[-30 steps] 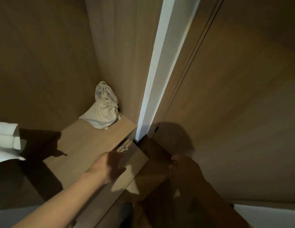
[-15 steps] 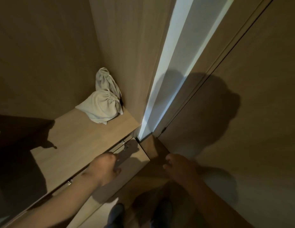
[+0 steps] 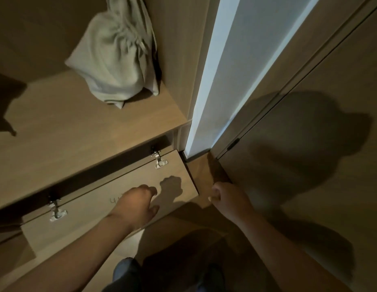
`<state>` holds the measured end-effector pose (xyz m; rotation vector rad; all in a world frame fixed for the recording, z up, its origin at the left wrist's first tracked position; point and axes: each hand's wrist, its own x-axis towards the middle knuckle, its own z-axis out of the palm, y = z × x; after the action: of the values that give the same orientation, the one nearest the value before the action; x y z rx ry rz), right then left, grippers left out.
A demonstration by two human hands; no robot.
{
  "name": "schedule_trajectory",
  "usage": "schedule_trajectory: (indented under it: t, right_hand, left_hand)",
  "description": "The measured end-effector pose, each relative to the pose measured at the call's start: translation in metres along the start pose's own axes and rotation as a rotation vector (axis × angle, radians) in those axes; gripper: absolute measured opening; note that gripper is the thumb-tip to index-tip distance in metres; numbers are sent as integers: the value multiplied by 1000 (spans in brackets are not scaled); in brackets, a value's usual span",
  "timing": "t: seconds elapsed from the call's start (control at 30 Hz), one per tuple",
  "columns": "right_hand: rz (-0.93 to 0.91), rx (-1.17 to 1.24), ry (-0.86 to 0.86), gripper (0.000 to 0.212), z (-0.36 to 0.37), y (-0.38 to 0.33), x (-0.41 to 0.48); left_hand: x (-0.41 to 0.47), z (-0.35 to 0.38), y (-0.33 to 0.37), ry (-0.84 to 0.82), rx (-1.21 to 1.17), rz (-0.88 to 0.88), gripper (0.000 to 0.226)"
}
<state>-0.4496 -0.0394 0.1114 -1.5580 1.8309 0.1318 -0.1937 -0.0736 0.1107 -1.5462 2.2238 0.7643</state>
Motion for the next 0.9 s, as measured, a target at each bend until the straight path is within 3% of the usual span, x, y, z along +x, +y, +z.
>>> schedule_trajectory:
  t: [0.33, 0.57, 0.9]
  right_hand:
    - [-45, -38, -76, 29, 159, 77, 149]
    - [-28, -120, 41, 40, 201, 102, 204]
    - [34, 25, -46, 57, 241, 139, 212]
  left_hand:
    - [105, 173, -52, 75, 67, 86, 46]
    - [155, 201, -70, 158, 294, 145, 51]
    - [172, 235, -72, 225, 163, 151, 51]
